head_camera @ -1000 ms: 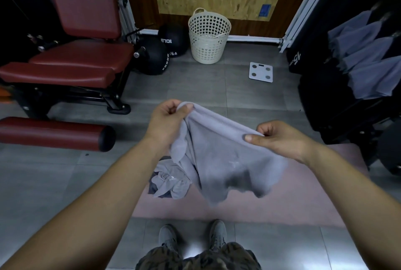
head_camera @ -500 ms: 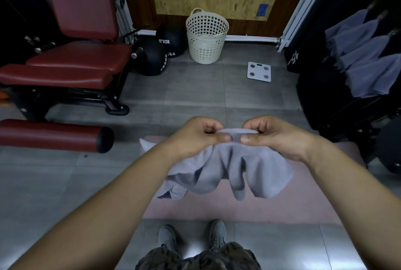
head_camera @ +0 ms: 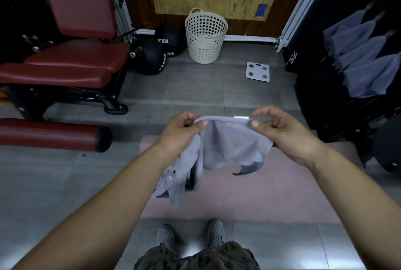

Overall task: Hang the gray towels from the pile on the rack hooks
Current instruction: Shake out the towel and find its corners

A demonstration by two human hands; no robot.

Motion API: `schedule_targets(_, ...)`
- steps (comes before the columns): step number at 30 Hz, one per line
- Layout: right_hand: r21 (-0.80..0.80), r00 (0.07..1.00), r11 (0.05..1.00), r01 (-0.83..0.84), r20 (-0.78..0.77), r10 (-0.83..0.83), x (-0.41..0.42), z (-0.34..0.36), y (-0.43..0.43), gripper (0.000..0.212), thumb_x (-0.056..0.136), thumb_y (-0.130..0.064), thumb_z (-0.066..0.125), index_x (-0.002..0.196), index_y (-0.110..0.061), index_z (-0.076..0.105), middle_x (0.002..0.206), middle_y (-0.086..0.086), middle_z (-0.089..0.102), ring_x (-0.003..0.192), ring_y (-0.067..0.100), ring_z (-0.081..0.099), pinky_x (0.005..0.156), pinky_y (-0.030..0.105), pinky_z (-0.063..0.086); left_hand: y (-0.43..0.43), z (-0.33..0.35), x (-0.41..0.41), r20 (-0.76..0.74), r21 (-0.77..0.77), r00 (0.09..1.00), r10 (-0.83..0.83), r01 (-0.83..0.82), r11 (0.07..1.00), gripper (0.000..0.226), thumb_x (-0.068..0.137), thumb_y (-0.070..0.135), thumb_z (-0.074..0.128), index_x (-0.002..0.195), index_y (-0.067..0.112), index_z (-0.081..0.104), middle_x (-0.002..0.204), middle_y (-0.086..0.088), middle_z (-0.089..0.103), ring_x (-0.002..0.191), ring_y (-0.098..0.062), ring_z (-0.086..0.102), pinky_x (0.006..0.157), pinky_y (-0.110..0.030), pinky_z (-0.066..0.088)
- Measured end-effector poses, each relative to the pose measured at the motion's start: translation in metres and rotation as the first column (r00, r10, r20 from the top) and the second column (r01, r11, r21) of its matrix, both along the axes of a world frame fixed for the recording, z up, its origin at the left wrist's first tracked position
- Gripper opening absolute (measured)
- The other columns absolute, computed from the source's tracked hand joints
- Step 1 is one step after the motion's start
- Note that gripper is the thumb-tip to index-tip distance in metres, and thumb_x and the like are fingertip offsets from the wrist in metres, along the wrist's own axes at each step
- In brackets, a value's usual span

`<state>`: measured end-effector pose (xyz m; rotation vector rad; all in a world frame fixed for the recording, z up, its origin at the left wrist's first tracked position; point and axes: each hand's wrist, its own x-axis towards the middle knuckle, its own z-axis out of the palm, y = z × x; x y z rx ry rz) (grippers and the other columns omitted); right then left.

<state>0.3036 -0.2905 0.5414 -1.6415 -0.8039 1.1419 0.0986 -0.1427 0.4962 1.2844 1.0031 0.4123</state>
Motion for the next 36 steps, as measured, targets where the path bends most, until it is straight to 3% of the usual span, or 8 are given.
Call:
schedule_targets(5, 0.144, 0.957, 0.99, -0.012, -0.285, 0.053, -0.027, 0.001, 0.005, 0.036, 0.06, -0.039, 0.09, 0.084, -0.017, 0.075, 0.077, 0.008, 0.073, 0.068, 0.019, 0.07, 0.06, 0.028, 0.057, -0.012, 0.002, 0.007, -0.011, -0.049, 0.998, 0.064, -0.065, 0.997, 0.046, 0.086, 0.023, 0.077, 0.126, 0.021, 0.053, 0.114, -0.004, 0.059, 0.098, -0.015, 0.063, 0.078, -0.023, 0.05)
schedule_targets(9, 0.18, 0.912, 0.968, -0.174, -0.342, 0.227, -0.035, 0.002, 0.005, 0.05, 0.075, -0.015, 0.082, 0.122, -0.007, 0.066, 0.116, 0.025, 0.07, 0.108, 0.041, 0.069, 0.091, 0.039, 0.057, -0.015, 0.007, 0.005, 0.117, -0.161, 0.984, 0.134, -0.114, 0.98, 0.016, 0.091, 0.002, 0.067, 0.106, 0.008, 0.065, 0.086, -0.007, 0.066, 0.073, -0.016, 0.066, 0.064, -0.022, 0.054)
schedule_targets(12, 0.152, 0.908, 0.955, -0.253, -0.303, 0.289, -0.037, 0.01, 0.005, 0.056, 0.076, 0.007, 0.069, 0.13, -0.004, 0.056, 0.118, 0.023, 0.07, 0.114, 0.038, 0.067, 0.096, 0.037, 0.055, -0.015, 0.009, -0.001, 0.249, -0.258, 0.949, 0.194, -0.128, 0.958, 0.01, 0.088, -0.002, 0.068, 0.091, 0.006, 0.071, 0.079, -0.011, 0.07, 0.072, -0.021, 0.068, 0.068, -0.028, 0.057)
schedule_targets(18, 0.07, 0.976, 0.977, -0.201, -0.074, 0.206, -0.051, 0.019, 0.011, 0.021, 0.09, 0.006, 0.064, 0.108, -0.004, 0.066, 0.091, 0.01, 0.078, 0.088, 0.021, 0.076, 0.078, 0.03, 0.059, -0.027, 0.021, -0.009, 0.273, -0.401, 0.924, 0.268, -0.144, 0.905, 0.015, 0.084, -0.003, 0.071, 0.092, 0.009, 0.07, 0.072, -0.004, 0.071, 0.056, -0.013, 0.067, 0.056, -0.026, 0.057)
schedule_targets(23, 0.114, 0.963, 0.98, -0.163, 0.234, 0.133, -0.054, 0.011, 0.011, 0.009, 0.091, -0.007, 0.068, 0.086, -0.014, 0.071, 0.078, 0.012, 0.071, 0.072, 0.02, 0.07, 0.071, 0.048, 0.052, -0.037, 0.027, -0.009, 0.266, -0.46, 0.924, 0.276, -0.13, 0.878, 0.012, 0.086, 0.0, 0.071, 0.093, 0.008, 0.068, 0.069, -0.004, 0.071, 0.052, -0.013, 0.065, 0.047, -0.021, 0.05)
schedule_targets(26, 0.145, 0.873, 0.968, -0.206, 0.475, 0.114, -0.052, 0.007, 0.01, 0.015, 0.087, -0.015, 0.074, 0.083, -0.029, 0.073, 0.096, 0.002, 0.061, 0.093, 0.017, 0.061, 0.086, 0.024, 0.05, -0.041, 0.026, -0.009, 0.261, -0.46, 0.933, 0.248, -0.105, 0.881, 0.01, 0.087, 0.001, 0.07, 0.091, 0.01, 0.068, 0.083, -0.009, 0.073, 0.073, -0.023, 0.07, 0.065, -0.033, 0.061)
schedule_targets(30, 0.165, 0.951, 0.968, -0.188, 0.276, 0.138, -0.055, 0.006, 0.01, 0.011, 0.092, -0.007, 0.068, 0.083, -0.015, 0.071, 0.08, 0.0, 0.067, 0.074, 0.008, 0.061, 0.068, 0.02, 0.05, -0.045, 0.024, -0.007, 0.239, -0.432, 0.939, 0.246, -0.124, 0.893, 0.01, 0.089, 0.0, 0.068, 0.094, 0.009, 0.066, 0.091, -0.015, 0.07, 0.081, -0.028, 0.068, 0.076, -0.036, 0.06)
schedule_targets(36, 0.211, 1.0, 0.977, 0.001, 0.008, -0.003, -0.069, -0.004, 0.009, 0.01, 0.088, 0.006, 0.067, 0.091, -0.001, 0.073, 0.087, 0.004, 0.077, 0.081, 0.011, 0.072, 0.076, 0.021, 0.055, -0.051, 0.025, -0.002, 0.331, -0.551, 0.892, 0.309, -0.083, 0.83, 0.021, 0.09, -0.004, 0.063, 0.106, 0.008, 0.067, 0.095, -0.013, 0.075, 0.084, -0.023, 0.072, 0.077, -0.031, 0.06)
